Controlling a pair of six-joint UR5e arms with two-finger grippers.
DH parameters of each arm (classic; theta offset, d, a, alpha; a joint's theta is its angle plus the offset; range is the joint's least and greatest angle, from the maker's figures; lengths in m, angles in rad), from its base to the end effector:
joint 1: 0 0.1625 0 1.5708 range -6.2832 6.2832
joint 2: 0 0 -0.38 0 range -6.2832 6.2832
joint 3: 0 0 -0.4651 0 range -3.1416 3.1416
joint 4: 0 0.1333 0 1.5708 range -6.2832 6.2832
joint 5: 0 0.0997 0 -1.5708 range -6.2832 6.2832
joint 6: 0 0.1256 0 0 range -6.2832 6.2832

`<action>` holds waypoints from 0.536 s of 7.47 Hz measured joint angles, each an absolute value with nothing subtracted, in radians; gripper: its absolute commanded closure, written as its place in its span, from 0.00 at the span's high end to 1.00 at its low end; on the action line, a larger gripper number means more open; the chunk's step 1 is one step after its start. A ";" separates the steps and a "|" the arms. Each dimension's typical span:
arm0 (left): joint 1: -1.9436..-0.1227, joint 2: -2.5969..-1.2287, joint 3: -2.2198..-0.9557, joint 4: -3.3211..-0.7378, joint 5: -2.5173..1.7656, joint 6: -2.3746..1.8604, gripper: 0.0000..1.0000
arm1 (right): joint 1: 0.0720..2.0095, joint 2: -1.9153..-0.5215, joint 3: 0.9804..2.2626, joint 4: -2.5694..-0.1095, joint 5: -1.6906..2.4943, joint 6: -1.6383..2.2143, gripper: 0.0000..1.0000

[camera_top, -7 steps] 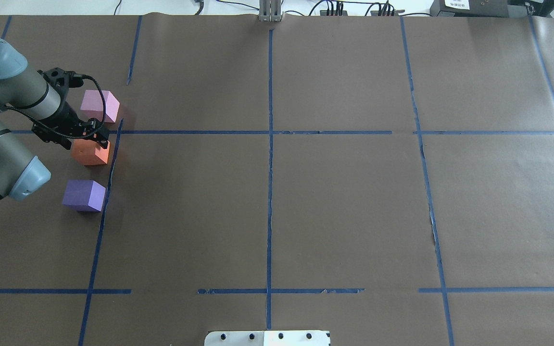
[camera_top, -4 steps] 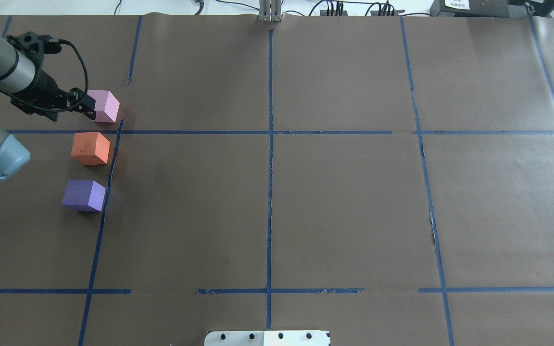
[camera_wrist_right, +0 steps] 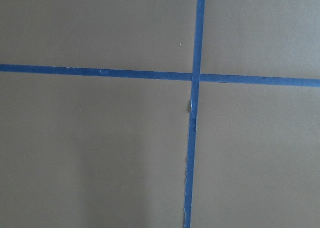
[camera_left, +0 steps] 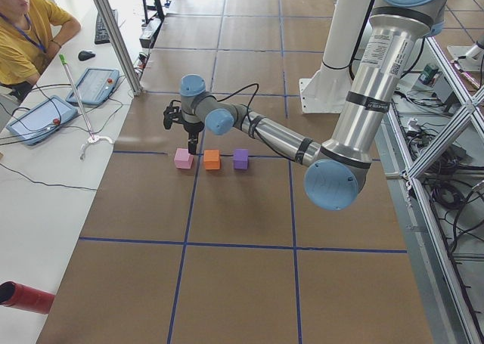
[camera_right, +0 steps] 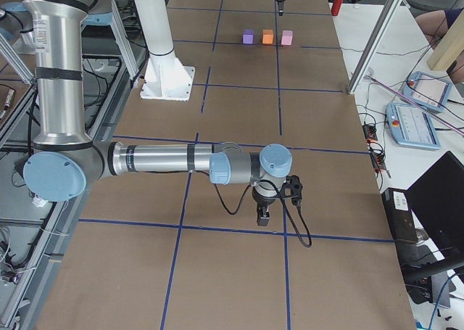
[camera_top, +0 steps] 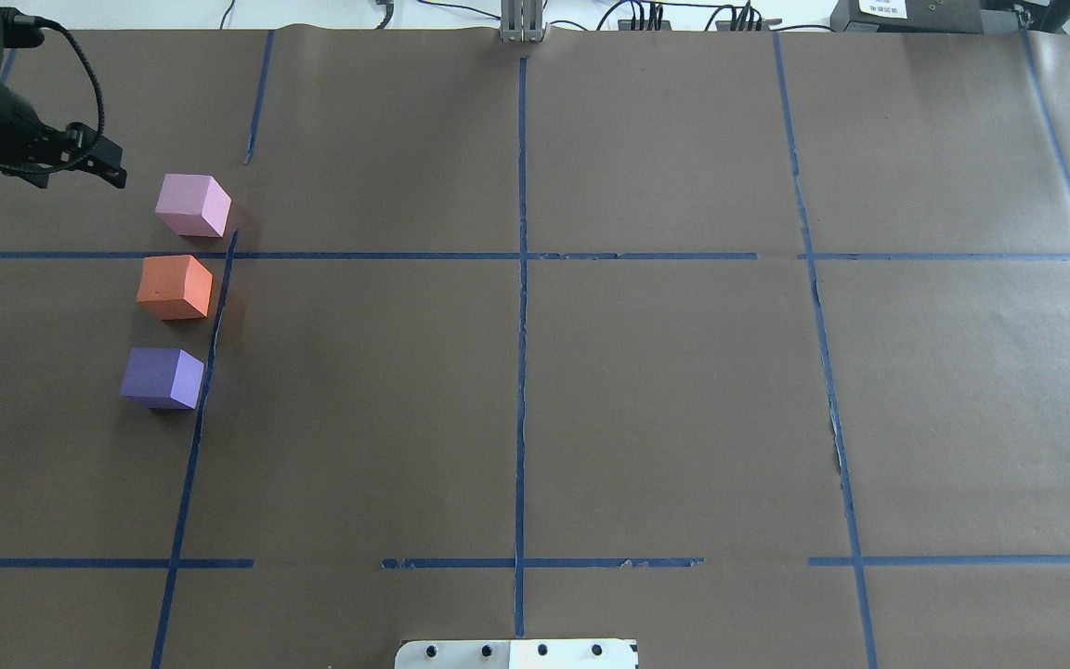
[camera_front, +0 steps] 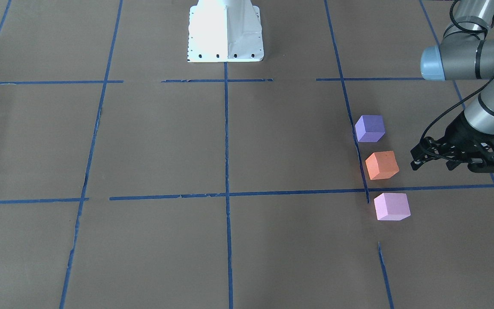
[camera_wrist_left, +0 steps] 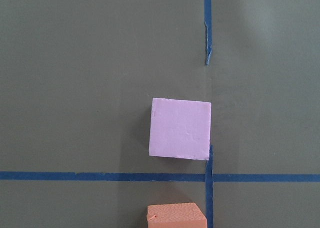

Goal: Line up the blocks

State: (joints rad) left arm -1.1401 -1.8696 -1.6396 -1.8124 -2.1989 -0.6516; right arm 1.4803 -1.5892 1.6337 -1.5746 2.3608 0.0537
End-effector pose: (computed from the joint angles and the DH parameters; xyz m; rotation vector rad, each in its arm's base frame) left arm 0.2323 -0.6480 0.3848 0.1910 0.8233 -0.0163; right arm -0.0068 -0.5625 0.6060 -0.0184 -0.7907 -0.0509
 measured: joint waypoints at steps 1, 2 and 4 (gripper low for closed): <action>-1.190 -1.863 -1.613 -1.803 -2.204 -0.542 1.00 | 1.480 -1.589 1.634 -1.575 2.361 0.054 1.00; -1.247 -1.848 -1.587 -1.800 -2.206 -0.437 0.99 | 1.480 -1.589 1.634 -1.575 2.361 0.054 1.00; -1.358 -1.830 -1.533 -1.794 -2.208 -0.236 0.99 | 1.480 -1.589 1.634 -1.574 2.361 0.054 1.00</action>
